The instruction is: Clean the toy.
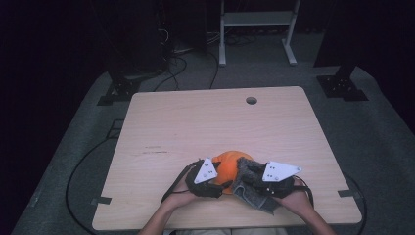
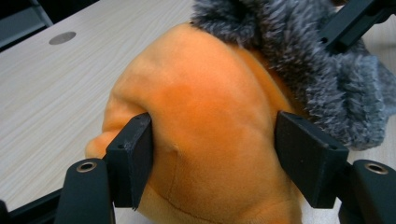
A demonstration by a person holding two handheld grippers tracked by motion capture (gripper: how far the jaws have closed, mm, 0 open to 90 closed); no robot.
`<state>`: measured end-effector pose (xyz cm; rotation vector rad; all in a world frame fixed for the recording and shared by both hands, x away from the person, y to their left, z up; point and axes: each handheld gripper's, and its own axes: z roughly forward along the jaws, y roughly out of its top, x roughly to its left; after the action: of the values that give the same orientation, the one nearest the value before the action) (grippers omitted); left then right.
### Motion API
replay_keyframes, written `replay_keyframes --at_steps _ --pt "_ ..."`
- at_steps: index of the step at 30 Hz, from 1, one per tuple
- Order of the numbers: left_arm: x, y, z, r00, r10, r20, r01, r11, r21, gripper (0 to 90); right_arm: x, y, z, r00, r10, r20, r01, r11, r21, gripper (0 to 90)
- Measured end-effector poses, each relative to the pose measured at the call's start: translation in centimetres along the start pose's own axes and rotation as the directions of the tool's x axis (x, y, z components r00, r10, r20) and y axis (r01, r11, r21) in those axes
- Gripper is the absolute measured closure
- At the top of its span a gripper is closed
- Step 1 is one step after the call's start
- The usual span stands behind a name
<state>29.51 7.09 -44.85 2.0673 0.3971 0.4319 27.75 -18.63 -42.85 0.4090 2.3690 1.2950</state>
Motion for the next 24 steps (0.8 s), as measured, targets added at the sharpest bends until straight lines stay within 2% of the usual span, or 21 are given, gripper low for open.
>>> replay_keyframes --at_steps 3,4,5,6,7,9,10,11,12,13,14,15,17,18,19,20,21,22,23,24 --pt "0.2 -0.1 0.0 1.0000 0.002 0.001 -0.002 1.0000 0.003 30.5 -0.1 0.1 0.1 0.9999 0.014 0.004 -0.014 1.000 -0.004 59.9" --pt "0.2 -0.1 0.0 1.0000 -0.001 -0.001 0.001 1.0000 0.001 30.5 -0.3 0.1 0.3 0.9995 0.017 0.026 -0.017 1.000 -0.006 67.8" --pt "0.3 -0.1 0.0 1.0000 0.000 -0.002 0.000 1.0000 0.001 30.5 -0.3 0.1 0.3 0.9995 0.017 0.026 -0.017 1.000 -0.006 67.8" --pt "0.4 -0.1 0.0 1.0000 0.005 -0.005 -0.005 1.0000 -0.002 30.5 -0.7 -0.1 0.4 0.9990 0.038 0.022 -0.038 0.999 -0.005 74.5" --pt "0.6 -0.1 0.0 0.9999 0.002 -0.012 -0.002 1.0000 -0.004 30.5 -0.7 -0.1 0.4 0.9990 0.038 0.022 -0.038 0.999 -0.005 74.5" --pt "0.8 -0.2 -0.1 0.9996 -0.016 -0.023 0.015 0.9998 -0.008 30.1 -1.1 -0.5 0.2 0.9985 0.051 0.017 -0.051 0.999 0.001 76.5" --pt "1.0 -0.3 0.0 0.9987 -0.041 -0.029 0.040 0.9990 -0.022 29.3 -1.5 -1.2 -0.2 0.9966 0.078 0.027 -0.078 0.997 -0.003 77.2" --pt "1.0 -0.3 0.0 0.9987 -0.041 -0.029 0.040 0.9990 -0.022 29.1 -1.5 -1.2 -0.2 0.9966 0.078 0.027 -0.078 0.997 -0.003 77.2" --pt "0.9 -0.4 0.0 0.9986 -0.043 -0.031 0.042 0.9986 -0.033 29.0 -1.9 -1.9 -0.6 0.9941 0.096 0.049 -0.097 0.995 0.013 77.3" --pt "0.9 -0.4 0.0 0.9986 -0.043 -0.031 0.042 0.9986 -0.033 28.8 -1.9 -1.9 -0.6 0.9941 0.096 0.049 -0.097 0.995 0.013 77.3" --pt "0.9 -0.4 0.0 0.9987 -0.040 -0.033 0.039 0.9988 -0.031 28.6 -2.1 -2.6 -1.0 0.9914 0.097 0.088 -0.102 0.993 0.053 77.5" --pt "0.9 -0.4 -0.1 0.9987 -0.037 -0.034 0.036 0.9990 -0.028 28.6 -2.1 -2.6 -1.0 0.9914 0.097 0.088 -0.102 0.993 0.053 77.5" --pt "1.0 -0.5 -0.2 0.9989 -0.031 -0.035 0.031 0.9993 -0.021 28.2 -2.4 -3.5 -1.3 0.9873 0.104 0.120 -0.117 0.988 0.103 77.4" --pt "1.0 -0.6 -0.2 0.9988 -0.034 -0.035 0.034 0.9992 -0.021 27.6 -2.5 -4.1 -1.8 0.9842 0.131 0.119 -0.143 0.984 0.103 77.3" --pt "1.0 -0.7 -0.2 0.9985 -0.040 -0.036 0.039 0.9988 -0.028 27.6 -2.5 -4.1 -1.8 0.9842 0.131 0.119 -0.143 0.984 0.103 77.3" --pt "1.0 -0.7 -0.1 0.9984 -0.044 -0.037 0.043 0.9986 -0.031 27.1 -2.3 -3.8 -2.1 0.9853 0.146 0.088 -0.151 0.987 0.053 77.2" --pt "0.9 -0.7 0.1 0.9978 -0.049 -0.043 0.048 0.9983 -0.034 27.1 -2.3 -3.8 -2.1 0.9853 0.146 0.088 -0.151 0.987 0.053 77.2" --pt "0.9 -0.7 0.2 0.9978 -0.048 -0.046 0.047 0.9984 -0.033 27.0 -2.1 -3.3 -2.2 0.9880 0.143 0.058 -0.144 0.989 0.014 77.2" --pt "0.8 -0.6 0.3 0.9976 -0.046 -0.052 0.044 0.9984 -0.035 27.0 -1.6 -2.7 -2.1 0.9916 0.124 0.037 -0.124 0.992 -0.012 77.2" --pt "0.5 -0.5 0.5 0.9977 -0.036 -0.057 0.035 0.9990 -0.030 27.1 -0.5 -1.1 -1.5 0.9979 0.064 0.010 -0.064 0.997 -0.041 77.2"
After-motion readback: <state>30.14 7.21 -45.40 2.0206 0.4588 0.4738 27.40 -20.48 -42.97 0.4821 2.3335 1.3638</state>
